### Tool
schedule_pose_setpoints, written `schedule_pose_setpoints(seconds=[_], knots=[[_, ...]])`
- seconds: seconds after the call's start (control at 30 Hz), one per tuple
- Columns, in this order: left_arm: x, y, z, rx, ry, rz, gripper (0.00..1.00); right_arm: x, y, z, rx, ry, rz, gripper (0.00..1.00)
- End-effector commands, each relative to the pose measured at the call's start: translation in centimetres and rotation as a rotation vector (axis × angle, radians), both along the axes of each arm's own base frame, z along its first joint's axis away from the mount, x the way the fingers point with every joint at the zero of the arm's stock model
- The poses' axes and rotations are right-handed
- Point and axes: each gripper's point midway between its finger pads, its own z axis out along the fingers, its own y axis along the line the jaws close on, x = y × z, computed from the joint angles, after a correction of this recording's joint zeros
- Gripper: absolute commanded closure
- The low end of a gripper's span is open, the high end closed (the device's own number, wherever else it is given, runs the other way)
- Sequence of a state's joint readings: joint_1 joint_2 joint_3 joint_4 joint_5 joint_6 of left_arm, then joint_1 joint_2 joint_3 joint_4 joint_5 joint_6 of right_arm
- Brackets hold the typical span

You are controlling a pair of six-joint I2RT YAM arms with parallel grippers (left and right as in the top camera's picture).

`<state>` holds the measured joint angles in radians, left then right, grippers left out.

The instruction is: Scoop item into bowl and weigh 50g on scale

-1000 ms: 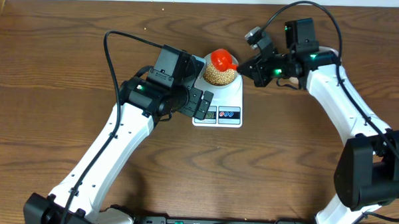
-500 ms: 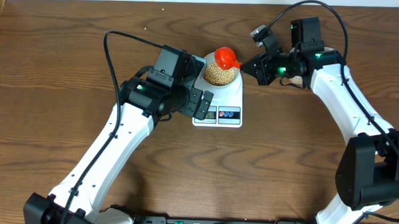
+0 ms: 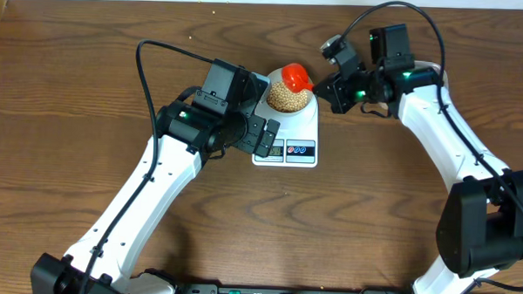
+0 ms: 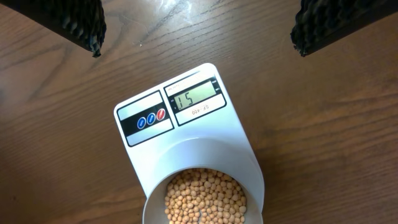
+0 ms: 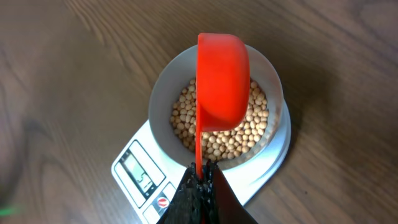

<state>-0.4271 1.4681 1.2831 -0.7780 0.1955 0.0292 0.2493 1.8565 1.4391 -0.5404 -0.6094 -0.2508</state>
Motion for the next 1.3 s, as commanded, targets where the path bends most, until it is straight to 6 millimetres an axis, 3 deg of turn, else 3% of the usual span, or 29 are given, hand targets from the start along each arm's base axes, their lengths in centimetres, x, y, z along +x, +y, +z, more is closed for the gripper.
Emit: schedule_pose_setpoints(seconds=[0.0, 0.53, 1.27], knots=[[0.0, 0.4, -0.2, 0.013, 0.000, 0.011, 0.02, 0.6, 0.3, 0.9, -0.046, -0.074, 0.010, 0.99], [0.0, 0.4, -0.2, 0.013, 0.000, 0.011, 0.02, 1.0, 1.0, -1.4, -0.076, -0.053, 0.017, 0.99], [0.0, 0.4, -0.2, 0.013, 0.000, 0.011, 0.02, 1.4, 0.4, -2.0, -0.116, -0.057, -0.009, 0.99]])
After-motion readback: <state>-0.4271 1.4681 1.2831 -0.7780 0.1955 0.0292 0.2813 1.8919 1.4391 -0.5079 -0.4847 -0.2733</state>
